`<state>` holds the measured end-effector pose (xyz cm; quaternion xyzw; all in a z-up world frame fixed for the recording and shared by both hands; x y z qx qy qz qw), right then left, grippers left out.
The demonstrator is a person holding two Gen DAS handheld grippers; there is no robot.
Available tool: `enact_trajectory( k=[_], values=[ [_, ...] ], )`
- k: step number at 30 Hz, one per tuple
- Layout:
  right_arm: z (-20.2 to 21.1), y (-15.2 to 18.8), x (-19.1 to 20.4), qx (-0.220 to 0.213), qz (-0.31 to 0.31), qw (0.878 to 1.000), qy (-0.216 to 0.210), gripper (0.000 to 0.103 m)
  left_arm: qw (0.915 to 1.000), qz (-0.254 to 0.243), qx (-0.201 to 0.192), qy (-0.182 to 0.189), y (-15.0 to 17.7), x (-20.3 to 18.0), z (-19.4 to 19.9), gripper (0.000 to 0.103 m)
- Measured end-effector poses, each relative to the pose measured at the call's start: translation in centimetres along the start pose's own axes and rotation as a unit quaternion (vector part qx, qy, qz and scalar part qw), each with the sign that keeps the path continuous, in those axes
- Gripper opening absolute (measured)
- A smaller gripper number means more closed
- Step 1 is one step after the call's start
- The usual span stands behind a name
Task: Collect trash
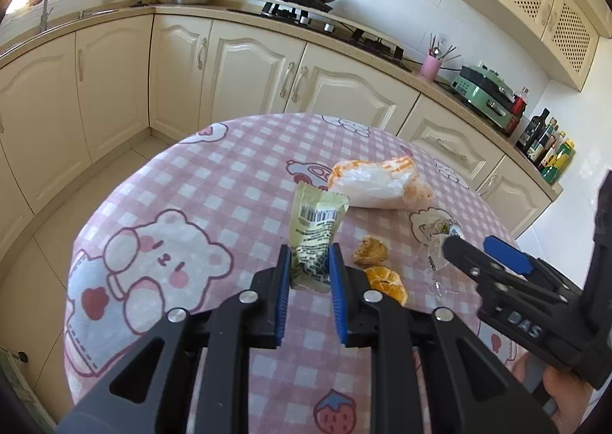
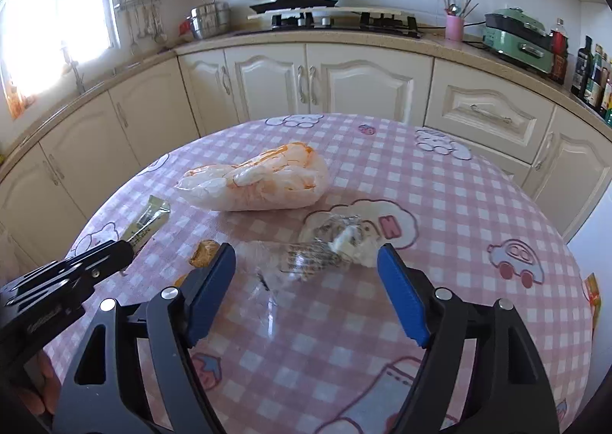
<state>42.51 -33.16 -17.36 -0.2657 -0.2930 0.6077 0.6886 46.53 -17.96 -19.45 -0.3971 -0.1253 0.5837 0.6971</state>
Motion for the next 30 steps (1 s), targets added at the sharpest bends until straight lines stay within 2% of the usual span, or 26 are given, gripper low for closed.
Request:
enact_trajectory(
  k=[3, 5, 8, 9, 10, 11, 18, 20, 22, 30],
  values=[
    [-1.2, -0.3, 0.1, 0.012, -0.013, 1.0, -0.002, 0.074, 1.0, 0.006, -0.005, -0.001, 0.0, 0.5, 0.7, 0.019],
    [-1.6, -0.2, -0.5, 0.015, -0.01, 0.999, 0.027, 0.063, 0.9999, 0.008, -0.009, -0.001, 0.0, 0.7, 1.2, 0.019],
    [-1.1, 0.3, -0.5, 0.013, -0.004, 1.0, 0.026, 0.057, 0.9999, 0.005, -0.012, 0.003, 0.3, 0.9, 2.1, 0.019],
    [-0.7, 0.3, -0.4, 0.008, -0.002, 1.0, 0.026, 0.045, 0.9999, 0.004, -0.015, 0.003, 0.3, 0.9, 2.5, 0.019],
    [-0.3, 0.3, -0.2, 0.006, -0.002, 1.0, 0.024, 0.013, 0.9998, 0.005, -0.017, 0.004, 0.4, 1.0, 2.9, 0.019],
    [0.0, 0.3, -0.1, 0.005, -0.005, 1.0, 0.019, 0.002, 0.9998, 0.005, -0.02, 0.006, 0.4, 1.1, 3.4, 0.019],
    [1.6, 1.7, 0.6, 0.008, -0.008, 1.0, 0.005, 0.0, 0.9991, 0.01, -0.04, 0.006, 1.0, 2.4, 7.1, 0.019],
    [2.6, 1.9, 0.3, 0.001, -0.022, 1.0, -0.008, 0.0, 0.9989, 0.012, -0.045, 0.006, 1.2, 2.7, 8.2, 0.019],
    [3.8, 1.8, 0.0, -0.015, -0.022, 1.0, -0.003, 0.0, 0.9986, 0.014, -0.051, 0.005, 1.2, 2.9, 8.9, 0.019],
    [6.2, 2.7, -0.5, -0.03, -0.017, 0.999, -0.017, 0.0, 0.9983, 0.014, -0.055, 0.012, 1.4, 1.9, 9.2, 0.019]
  ],
)
Point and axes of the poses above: each gripper's, at about its wrist camera, not at the fingertips, and z roughly against the way its jaws point, x to its left, y to its underside, the point moved 9 cm from there along -z, roughly the way its jaws point, and after that the axes turned 1 degree about -z, right-handed, at the moved point
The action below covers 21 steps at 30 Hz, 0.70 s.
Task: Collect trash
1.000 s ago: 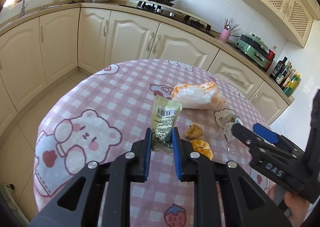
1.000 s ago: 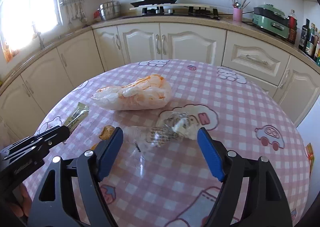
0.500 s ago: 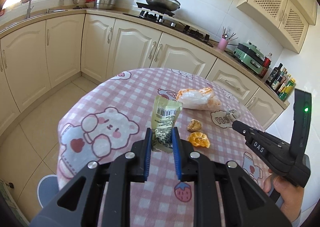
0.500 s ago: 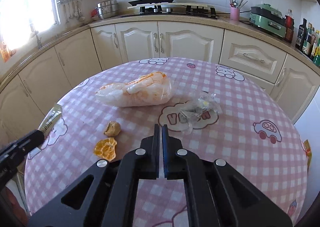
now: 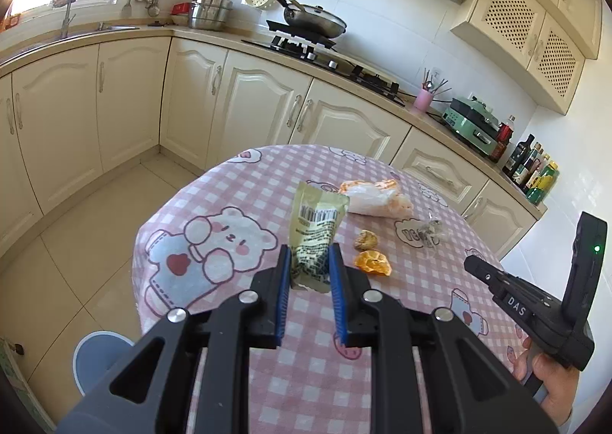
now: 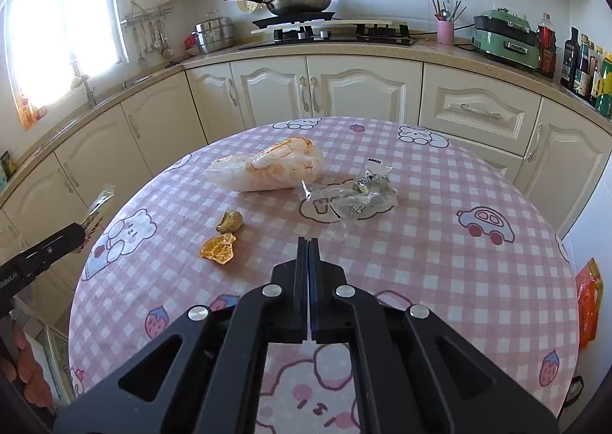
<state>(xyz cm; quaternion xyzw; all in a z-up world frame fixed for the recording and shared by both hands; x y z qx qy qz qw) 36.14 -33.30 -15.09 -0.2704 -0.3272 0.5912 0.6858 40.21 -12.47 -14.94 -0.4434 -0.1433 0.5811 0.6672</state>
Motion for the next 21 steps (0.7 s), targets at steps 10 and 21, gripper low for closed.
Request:
enact_trajectory(
  k=[10, 21],
  values=[
    [0.2, -0.4, -1.4, -0.014, 0.008, 0.999, 0.031, 0.067, 1.0, -0.002, 0.0, 0.002, 0.2, -1.0, 0.2, 0.019],
    [-6.9, -1.5, -3.9, 0.042, -0.007, 0.996, 0.081, 0.074, 0.9999, 0.0, 0.01, -0.011, -1.9, -1.7, -4.7, 0.019]
  ],
)
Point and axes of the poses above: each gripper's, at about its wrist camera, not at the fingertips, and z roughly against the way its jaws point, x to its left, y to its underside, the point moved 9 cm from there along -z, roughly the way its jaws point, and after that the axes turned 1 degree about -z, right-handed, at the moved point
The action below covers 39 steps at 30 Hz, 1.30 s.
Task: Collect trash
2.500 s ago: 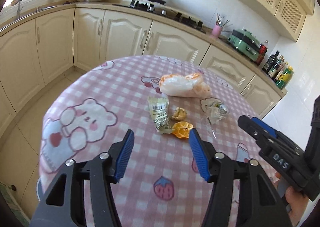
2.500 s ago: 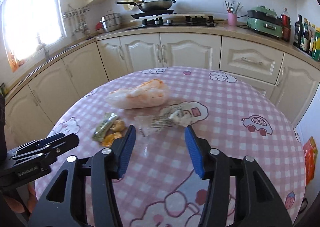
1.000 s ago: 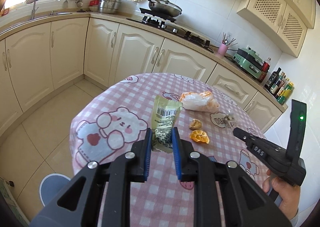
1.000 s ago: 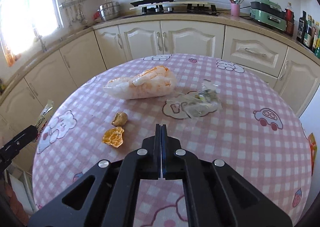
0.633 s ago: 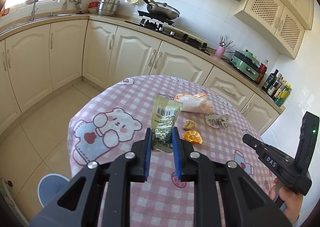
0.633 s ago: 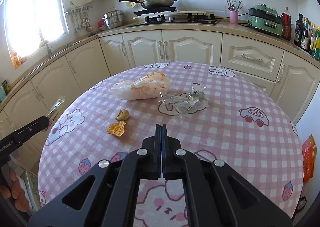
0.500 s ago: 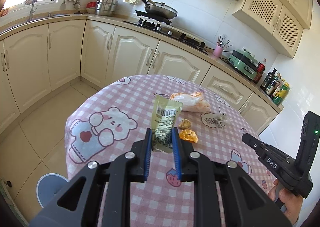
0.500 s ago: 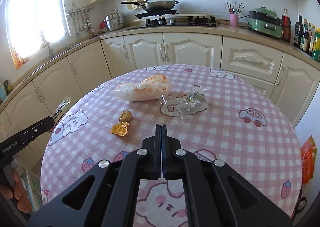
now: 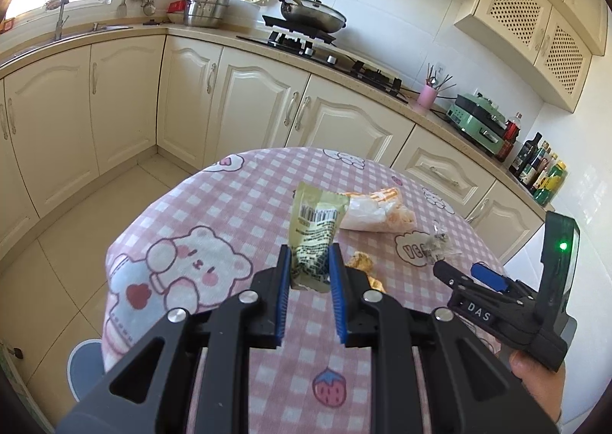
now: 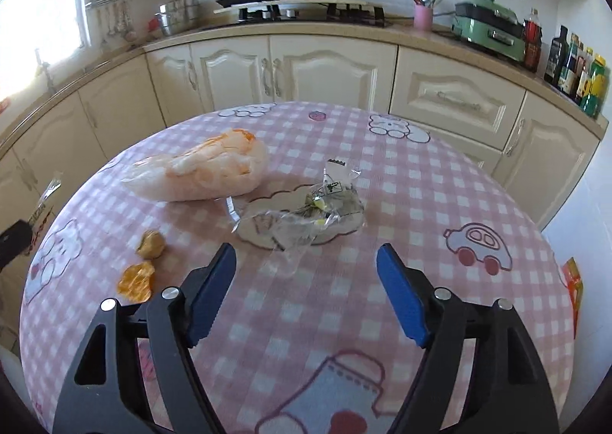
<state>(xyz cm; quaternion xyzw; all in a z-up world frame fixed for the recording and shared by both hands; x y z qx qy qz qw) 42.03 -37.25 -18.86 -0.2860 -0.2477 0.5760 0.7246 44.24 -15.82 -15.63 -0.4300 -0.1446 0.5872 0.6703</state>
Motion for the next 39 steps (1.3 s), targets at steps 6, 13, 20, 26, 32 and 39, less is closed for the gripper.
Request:
enact_trajectory(
  k=[6, 13, 20, 26, 32, 39],
  values=[
    [-2.3, -0.3, -0.3, 0.032, -0.021, 0.999, -0.022, 0.039, 0.9998, -0.003, 0.02, -0.001, 0.1, -0.4, -3.3, 0.019],
    [-1.0, -0.1, 0.0, 0.015, -0.012, 0.999, -0.03, 0.018, 0.9996, -0.002, 0.026, 0.004, 0.4, -0.6, -3.8, 0.019],
    [4.2, 0.3, 2.5, -0.025, -0.009, 0.997, -0.072, 0.017, 0.9999, -0.004, 0.012, 0.005, 0.6, 0.3, -0.5, 0.019],
    [9.4, 0.9, 8.7, -0.053, 0.023, 0.99, -0.126, 0.017, 0.9996, 0.018, -0.019, 0.003, 0.9, 2.7, 4.9, 0.019],
    [12.2, 2.7, 17.2, -0.054, 0.073, 0.979, -0.181, 0.017, 0.9981, 0.041, -0.043, -0.017, 1.9, 6.6, 9.8, 0.019],
    [13.8, 7.0, 27.6, -0.029, 0.13, 0.96, -0.246, 0.017, 0.9913, 0.084, -0.058, -0.083, 5.0, 15.3, 15.6, 0.019]
  ],
)
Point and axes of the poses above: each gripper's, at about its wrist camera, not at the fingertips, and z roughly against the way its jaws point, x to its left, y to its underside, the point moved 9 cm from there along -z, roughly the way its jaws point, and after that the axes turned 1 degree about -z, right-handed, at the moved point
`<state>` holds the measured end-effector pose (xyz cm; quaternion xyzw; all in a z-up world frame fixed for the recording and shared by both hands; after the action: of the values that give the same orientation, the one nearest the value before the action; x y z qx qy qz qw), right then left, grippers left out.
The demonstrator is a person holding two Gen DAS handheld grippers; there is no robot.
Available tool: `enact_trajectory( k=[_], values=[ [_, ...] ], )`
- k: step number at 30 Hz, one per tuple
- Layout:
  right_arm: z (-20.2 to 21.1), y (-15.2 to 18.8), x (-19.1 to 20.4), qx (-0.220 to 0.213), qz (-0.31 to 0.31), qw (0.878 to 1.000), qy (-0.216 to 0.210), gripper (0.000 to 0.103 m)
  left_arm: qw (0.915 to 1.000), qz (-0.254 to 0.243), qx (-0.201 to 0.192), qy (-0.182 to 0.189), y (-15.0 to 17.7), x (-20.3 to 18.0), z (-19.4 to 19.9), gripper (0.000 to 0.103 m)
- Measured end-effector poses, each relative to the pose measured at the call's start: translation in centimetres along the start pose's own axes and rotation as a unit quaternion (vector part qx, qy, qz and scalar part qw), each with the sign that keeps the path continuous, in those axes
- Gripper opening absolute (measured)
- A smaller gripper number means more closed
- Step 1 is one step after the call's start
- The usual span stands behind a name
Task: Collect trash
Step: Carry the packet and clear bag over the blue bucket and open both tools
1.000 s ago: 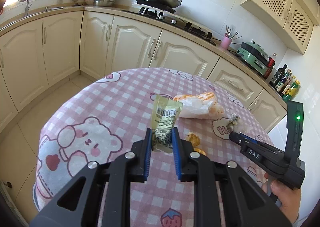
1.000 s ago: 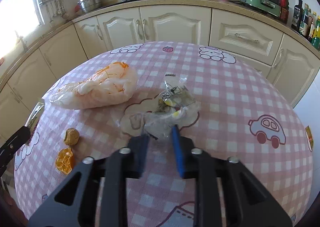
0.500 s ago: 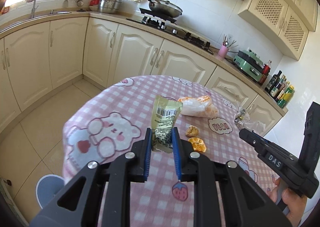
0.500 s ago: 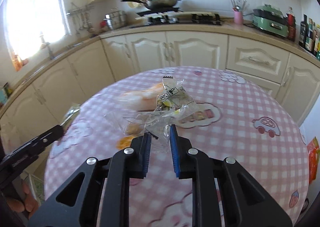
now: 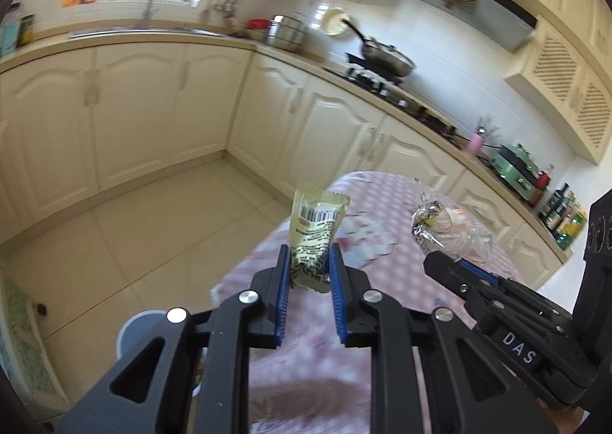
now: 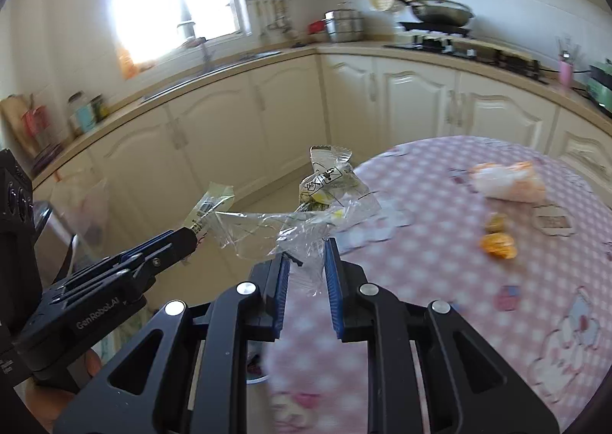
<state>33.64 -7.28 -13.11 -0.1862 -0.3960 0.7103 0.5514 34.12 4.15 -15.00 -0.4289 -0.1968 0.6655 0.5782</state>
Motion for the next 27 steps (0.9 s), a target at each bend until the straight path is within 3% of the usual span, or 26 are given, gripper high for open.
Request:
enact_trajectory(
  k=[10, 19, 20, 23, 27],
  values=[
    [-7.5, 4.7, 11.2, 0.07, 0.062, 0.993, -0.072, 0.017, 0.993, 0.074, 0.023, -0.089, 4.3, 14.5, 1.5, 0.019],
    [-14.5, 10.0, 14.3, 0.141, 0.093, 0.983, -0.071, 0.017, 0.9837, 0.118, 0.081, -0.109, 8.6, 21.9, -2.9, 0.02],
    [-15.4, 10.6, 14.3, 0.149, 0.092, 0.982, -0.069, 0.017, 0.9832, 0.121, 0.089, -0.103, 8.8, 22.3, -3.7, 0.024],
    [-16.9, 11.5, 14.2, 0.165, 0.089, 0.98, -0.061, 0.017, 0.9805, 0.131, 0.103, -0.104, 9.4, 22.8, -5.4, 0.051],
    [-18.5, 12.6, 14.0, 0.18, 0.086, 0.978, -0.056, 0.017, 0.9778, 0.137, 0.113, -0.111, 10.3, 23.9, -6.7, 0.052]
  ],
)
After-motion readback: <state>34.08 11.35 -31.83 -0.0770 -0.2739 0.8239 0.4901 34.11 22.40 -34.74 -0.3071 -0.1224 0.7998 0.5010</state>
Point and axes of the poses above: each gripper's, at about its wrist camera, not at the fingertips, and z roughly against the way its jaws point, x to its left, y to its underside, the point moved 9 cm from there along -z, roughly the way its jaws point, and after that the axes turned 1 degree about -z, right-handed, at the moved point
